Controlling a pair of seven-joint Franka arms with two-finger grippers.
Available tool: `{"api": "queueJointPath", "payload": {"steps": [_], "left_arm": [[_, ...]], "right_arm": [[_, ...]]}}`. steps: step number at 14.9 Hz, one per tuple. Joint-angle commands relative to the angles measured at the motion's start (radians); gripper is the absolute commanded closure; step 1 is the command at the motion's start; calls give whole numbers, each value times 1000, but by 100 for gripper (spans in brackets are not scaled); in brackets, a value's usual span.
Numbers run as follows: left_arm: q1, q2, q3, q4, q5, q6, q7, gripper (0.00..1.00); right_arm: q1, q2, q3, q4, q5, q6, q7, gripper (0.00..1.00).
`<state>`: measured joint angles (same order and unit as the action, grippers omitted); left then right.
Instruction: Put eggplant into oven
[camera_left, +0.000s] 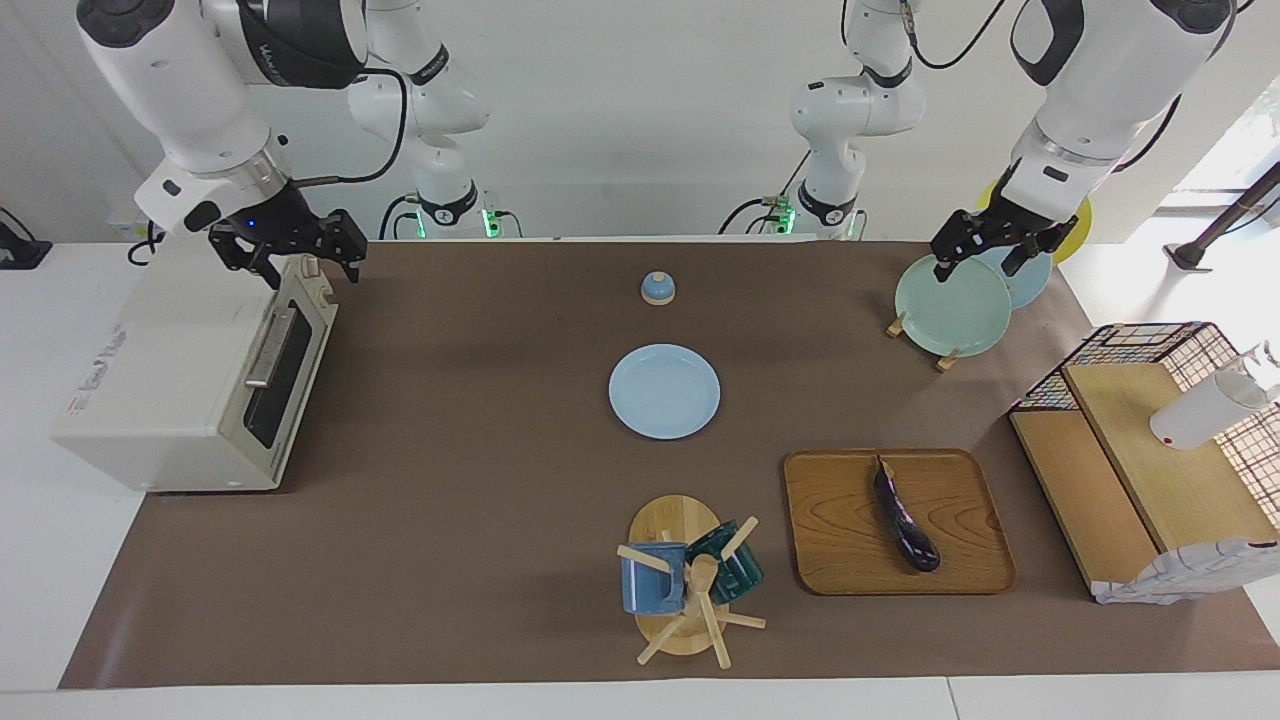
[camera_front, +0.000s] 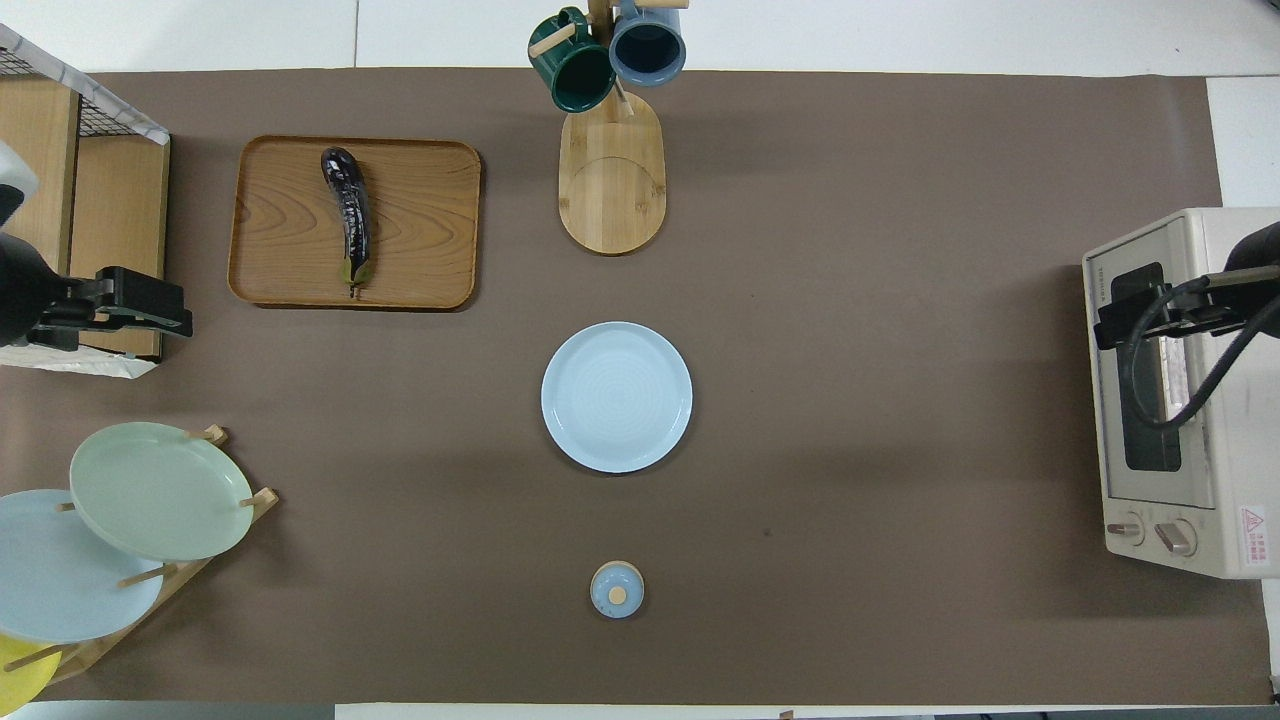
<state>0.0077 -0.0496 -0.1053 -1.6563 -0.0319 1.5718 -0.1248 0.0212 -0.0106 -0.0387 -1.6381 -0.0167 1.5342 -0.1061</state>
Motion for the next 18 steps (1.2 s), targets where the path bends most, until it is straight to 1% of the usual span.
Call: {"api": "queueJointPath", "payload": {"steps": [1, 5, 7, 8, 9, 10, 11, 12, 13, 14, 15, 16, 18], "left_arm": [[14, 2, -10, 4, -11, -6, 11, 0], [14, 2, -10, 4, -11, -7, 11, 0], [14, 2, -10, 4, -11, -7, 11, 0], [14, 2, -10, 4, -11, -6, 11, 0], [12, 2, -10, 4, -11, -4, 11, 0], [9, 2, -10, 4, -11, -1, 8, 0], [8, 2, -10, 1, -11, 5, 5, 0], [8, 1, -10, -5, -11, 11, 4, 0], [8, -1, -10, -13, -11, 22, 4, 0], [6, 0, -10, -17, -11, 68, 4, 0], [6, 1, -10, -34, -11, 108, 2, 0], [6, 7, -10, -40, -11, 120, 2, 0], [3, 55, -11, -51, -11, 166, 5, 0]], "right_arm": [[-4, -11, -1, -5, 29, -5, 3, 0], [8, -12, 2, -6, 29, 1, 13, 0], [-6, -17, 0, -14, 30, 1, -24, 0], [-10, -25, -3, -29, 30, 6, -73, 5], [-17, -28, -3, -43, 30, 12, -111, 50], [-18, -40, -3, -64, 30, 18, -127, 82], [-26, -54, -4, -109, 29, 73, -139, 94], [-38, -77, -4, -165, 29, 148, -164, 100], [-43, -95, -4, -217, 26, 209, -181, 100], [-46, -103, -6, -251, 15, 246, -179, 100], [-46, -103, -7, -273, 6, 273, -172, 100], [-46, -101, -7, -282, -18, 297, -153, 100], [-41, -88, -6, -284, -109, 311, -51, 100]]}}
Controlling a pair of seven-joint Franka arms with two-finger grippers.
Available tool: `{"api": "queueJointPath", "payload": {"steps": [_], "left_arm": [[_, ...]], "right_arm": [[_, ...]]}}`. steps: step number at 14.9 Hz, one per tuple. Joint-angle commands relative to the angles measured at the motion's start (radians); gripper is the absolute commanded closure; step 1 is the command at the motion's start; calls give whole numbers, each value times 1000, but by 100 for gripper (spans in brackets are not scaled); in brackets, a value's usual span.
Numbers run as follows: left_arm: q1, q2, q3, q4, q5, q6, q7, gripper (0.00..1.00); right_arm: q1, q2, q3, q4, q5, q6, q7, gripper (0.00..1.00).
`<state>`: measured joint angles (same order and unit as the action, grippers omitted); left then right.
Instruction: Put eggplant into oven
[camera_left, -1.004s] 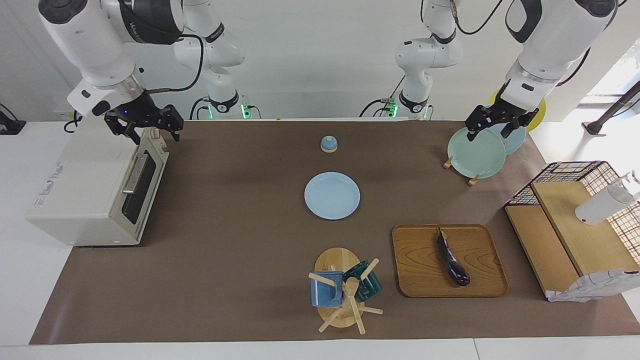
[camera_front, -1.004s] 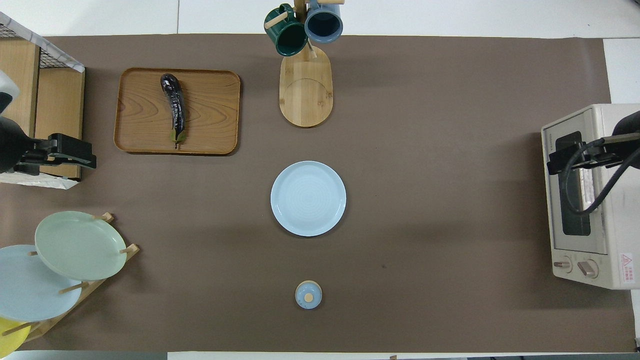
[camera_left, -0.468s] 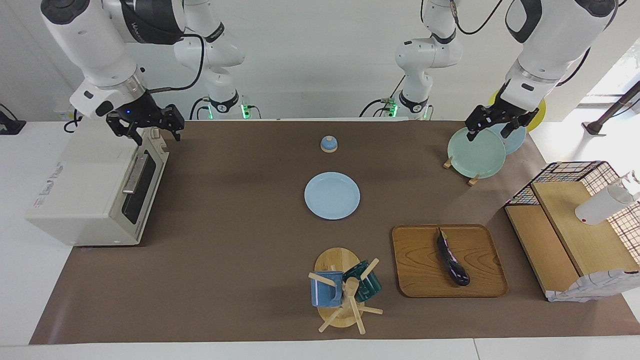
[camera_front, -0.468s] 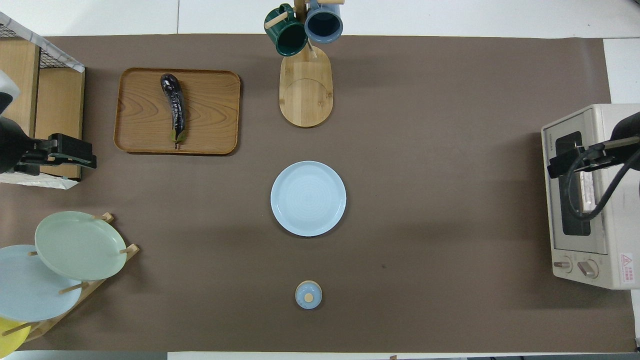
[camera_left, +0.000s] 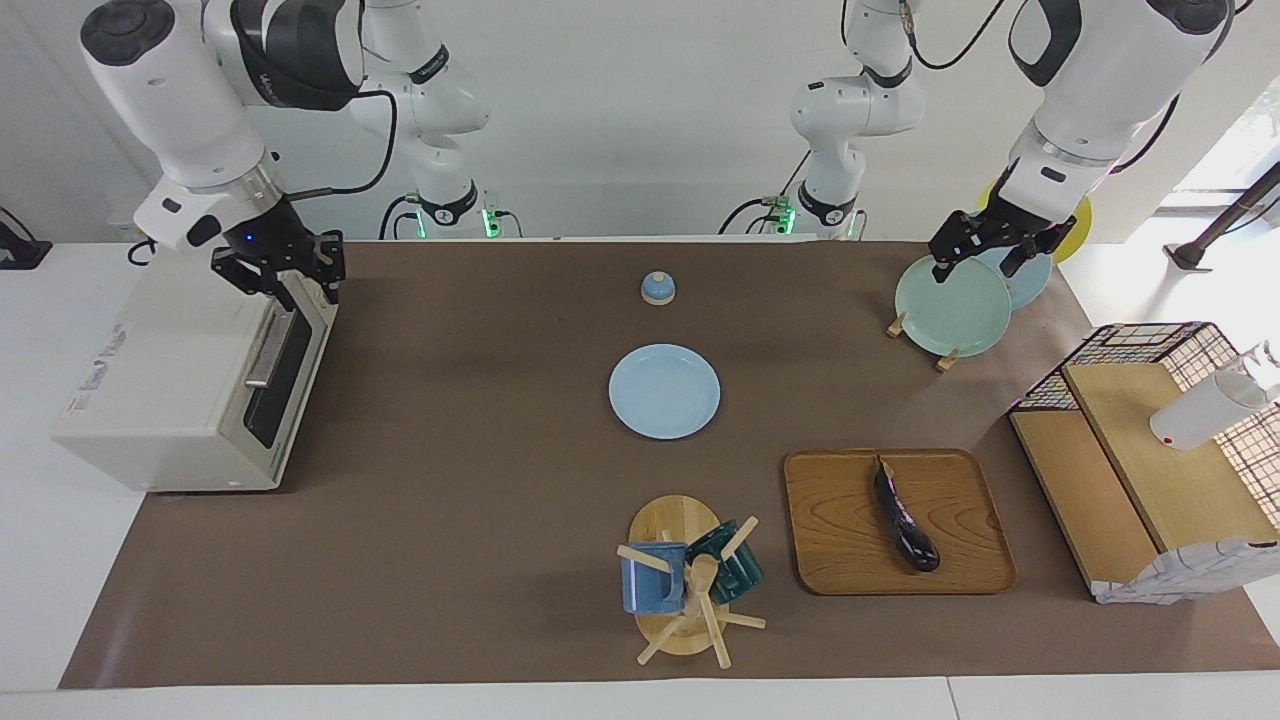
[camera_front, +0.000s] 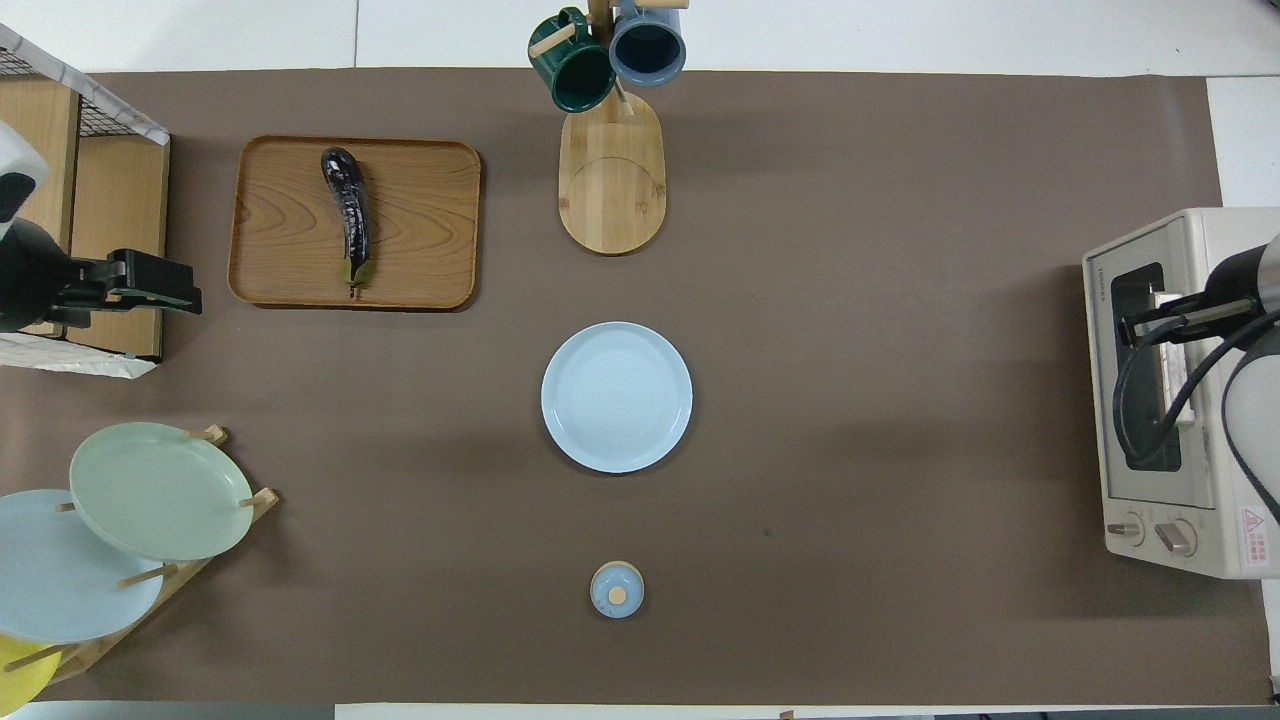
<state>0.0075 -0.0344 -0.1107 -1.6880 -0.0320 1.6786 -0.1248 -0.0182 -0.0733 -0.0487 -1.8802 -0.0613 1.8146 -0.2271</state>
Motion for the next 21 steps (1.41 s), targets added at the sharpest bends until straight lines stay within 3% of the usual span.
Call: {"api": "queueJointPath", "payload": {"steps": [1, 7, 11, 13, 20, 21], "left_arm": [[-6, 72, -6, -18, -11, 87, 7, 0], [-38, 368, -7, 22, -2, 367, 13, 0], [-70, 562, -4, 123, 4, 489, 14, 0], [-76, 600, -4, 137, 20, 529, 14, 0], [-87, 605, -6, 67, 99, 615, 25, 0], [-89, 604, -6, 59, 107, 622, 45, 5]], "right_arm": [[0, -11, 4, -43, -95, 40, 101, 100], [-17, 27, 4, -102, -198, 127, 182, 100], [-16, 33, 6, -116, -304, 130, 178, 100], [-16, 33, 6, -116, -311, 127, 169, 100], [-28, 32, 6, -160, -310, 134, 103, 100], [-29, 32, 6, -160, -310, 135, 86, 100]]}}
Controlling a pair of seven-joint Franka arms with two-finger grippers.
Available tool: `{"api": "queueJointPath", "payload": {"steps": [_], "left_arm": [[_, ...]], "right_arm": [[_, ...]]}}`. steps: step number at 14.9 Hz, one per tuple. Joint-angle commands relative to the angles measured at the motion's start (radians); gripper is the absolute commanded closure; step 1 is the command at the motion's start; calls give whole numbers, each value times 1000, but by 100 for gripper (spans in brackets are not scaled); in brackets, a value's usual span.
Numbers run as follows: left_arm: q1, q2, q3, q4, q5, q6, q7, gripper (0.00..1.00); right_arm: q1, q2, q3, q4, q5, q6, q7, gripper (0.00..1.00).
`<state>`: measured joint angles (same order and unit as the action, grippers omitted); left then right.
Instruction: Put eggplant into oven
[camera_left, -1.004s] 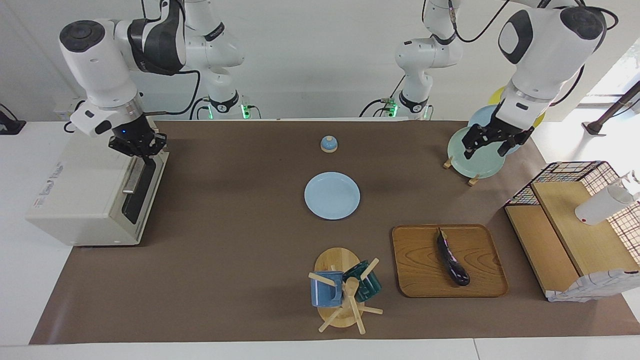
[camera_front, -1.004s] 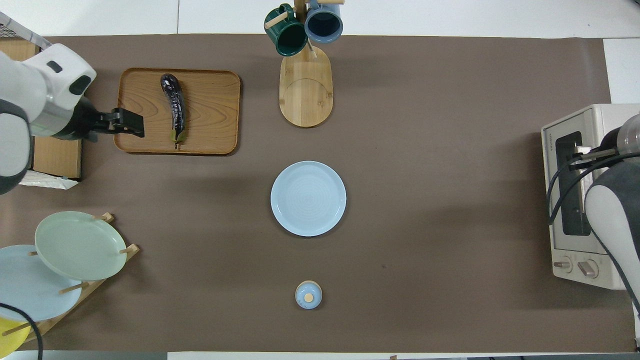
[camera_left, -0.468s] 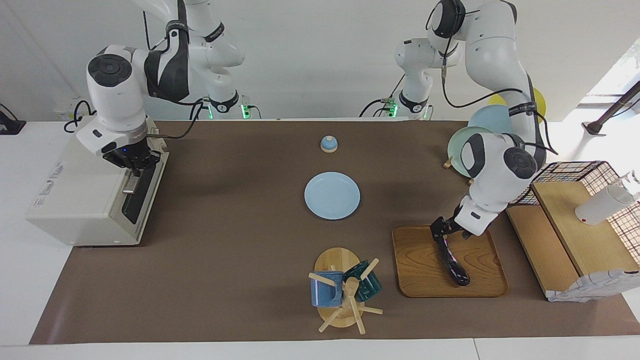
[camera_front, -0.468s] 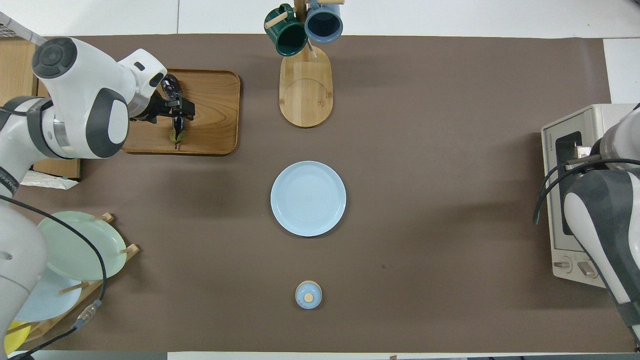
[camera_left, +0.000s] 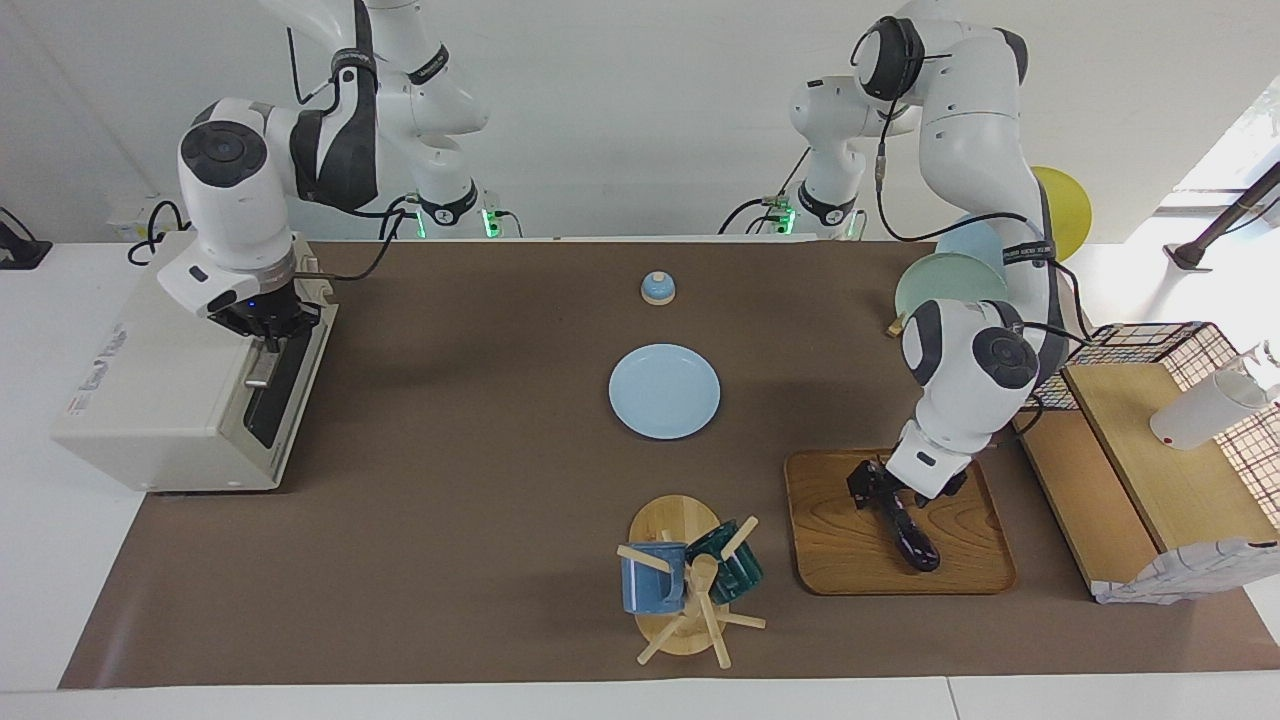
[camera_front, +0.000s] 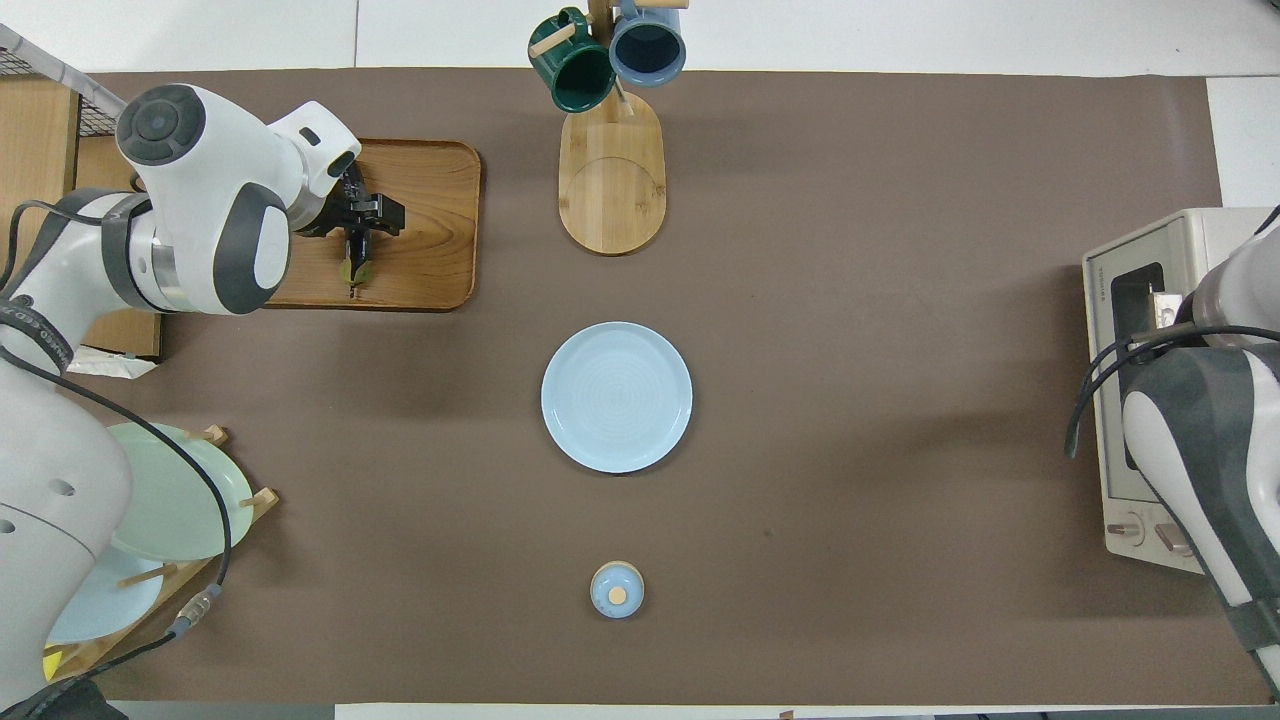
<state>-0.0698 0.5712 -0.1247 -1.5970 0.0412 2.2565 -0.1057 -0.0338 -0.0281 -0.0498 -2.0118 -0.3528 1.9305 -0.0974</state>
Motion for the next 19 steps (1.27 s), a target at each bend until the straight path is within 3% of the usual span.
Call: {"api": "queueJointPath", "payload": {"steps": [1, 2, 3, 6, 7, 10, 14, 16, 19], "left_arm": [[-12, -4, 8, -37, 34, 44, 27, 9], [-10, -5, 8, -37, 34, 41, 27, 15], [-10, -5, 8, -37, 34, 38, 27, 28], [-5, -7, 5, -23, 34, 14, 30, 93], [-4, -5, 7, -17, 34, 2, 30, 100], [-5, -17, 4, 12, 20, -73, 49, 100], [-1, -216, 4, -46, -127, -231, 15, 100], [-15, -302, 0, -69, -138, -336, -63, 100], [-122, -398, 0, -106, -187, -408, -242, 100]], "right_arm": [[-14, -12, 8, -28, -17, 27, -44, 100], [-12, -12, 8, -39, -8, 47, -44, 100], [-6, -12, 8, -65, 1, 70, -41, 100], [9, -6, 10, -117, 64, 157, -32, 100], [11, 0, 10, -128, 87, 175, -30, 100], [31, 28, 14, -150, 132, 238, -28, 100], [60, 74, 15, -198, 212, 359, -18, 100], [101, 82, 14, -205, 213, 370, 34, 100], [106, 82, 15, -246, 213, 404, 54, 100]]}}
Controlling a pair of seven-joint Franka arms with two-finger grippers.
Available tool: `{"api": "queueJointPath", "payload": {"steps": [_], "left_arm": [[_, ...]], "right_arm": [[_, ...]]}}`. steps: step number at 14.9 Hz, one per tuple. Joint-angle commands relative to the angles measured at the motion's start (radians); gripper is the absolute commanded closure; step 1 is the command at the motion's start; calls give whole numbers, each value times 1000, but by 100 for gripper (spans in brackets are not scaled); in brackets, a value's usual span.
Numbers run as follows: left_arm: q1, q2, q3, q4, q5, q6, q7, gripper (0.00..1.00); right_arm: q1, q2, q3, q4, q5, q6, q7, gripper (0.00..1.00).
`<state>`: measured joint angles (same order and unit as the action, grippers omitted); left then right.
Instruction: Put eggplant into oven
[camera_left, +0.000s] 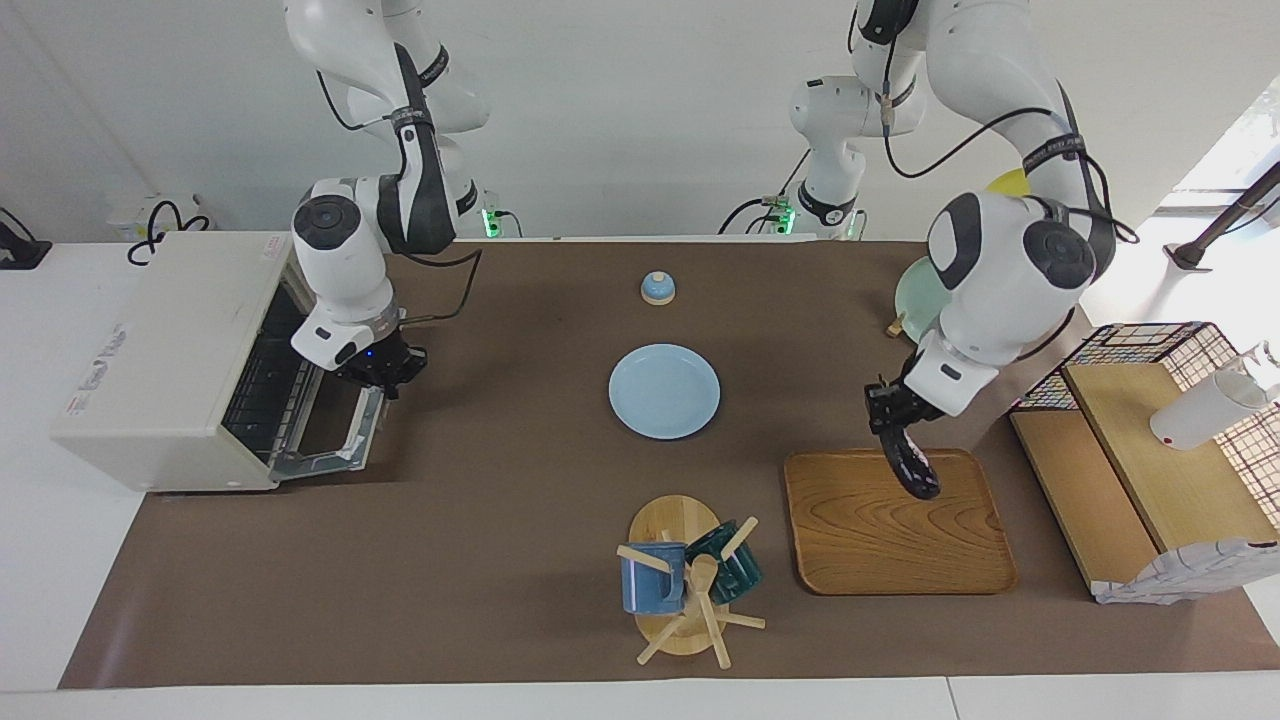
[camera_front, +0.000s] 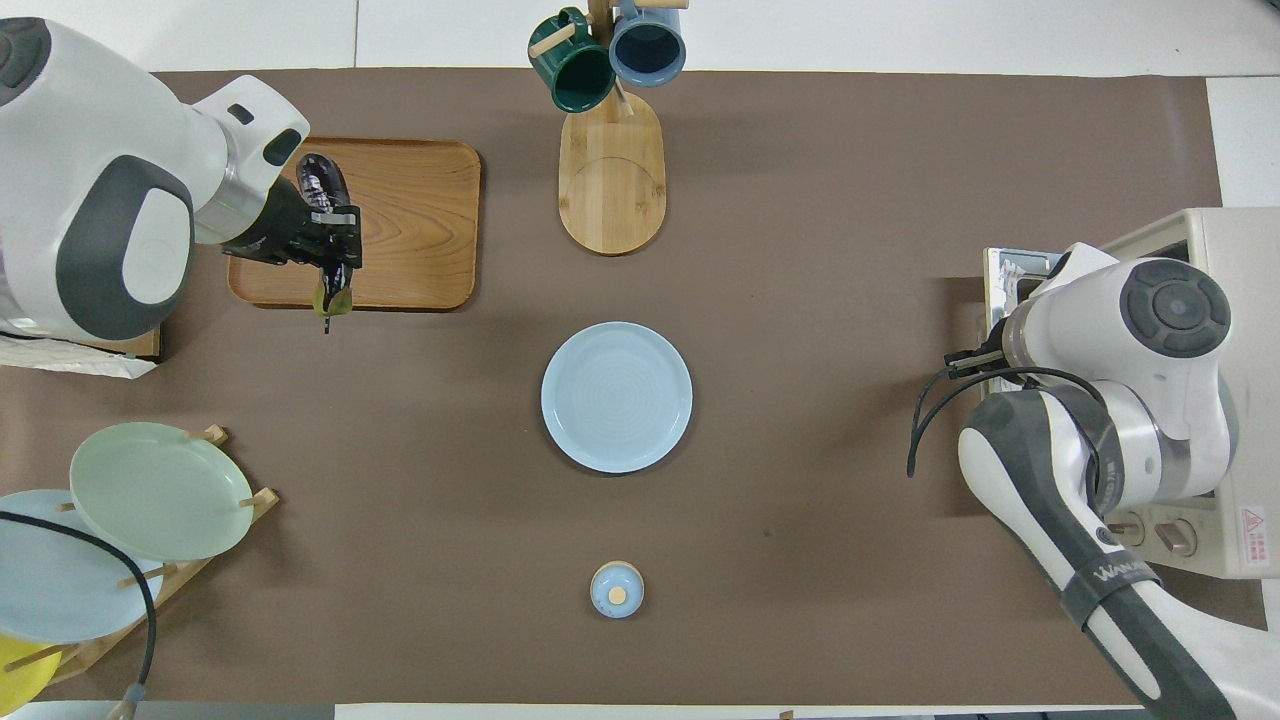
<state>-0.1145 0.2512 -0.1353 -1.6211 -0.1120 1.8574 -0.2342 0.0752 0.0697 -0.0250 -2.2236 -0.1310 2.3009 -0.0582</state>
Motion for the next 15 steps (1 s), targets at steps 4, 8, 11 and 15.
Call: {"api": "queueJointPath", "payload": {"steps": [4, 8, 11, 15], "left_arm": [[-261, -139, 10, -199, -35, 109, -348, 100], [-416, -141, 11, -336, -37, 313, -422, 100], [-464, -109, 11, -396, -37, 437, -425, 100], [-525, -4, 14, -401, -37, 535, -425, 100]], "right_arm": [[1, -10, -10, -91, 7, 97, 52, 100], [8, 21, -6, -107, 86, 107, 57, 100], [52, 27, -6, -73, 117, 82, 72, 100], [123, 19, -3, 16, 186, -43, 118, 89]]}}
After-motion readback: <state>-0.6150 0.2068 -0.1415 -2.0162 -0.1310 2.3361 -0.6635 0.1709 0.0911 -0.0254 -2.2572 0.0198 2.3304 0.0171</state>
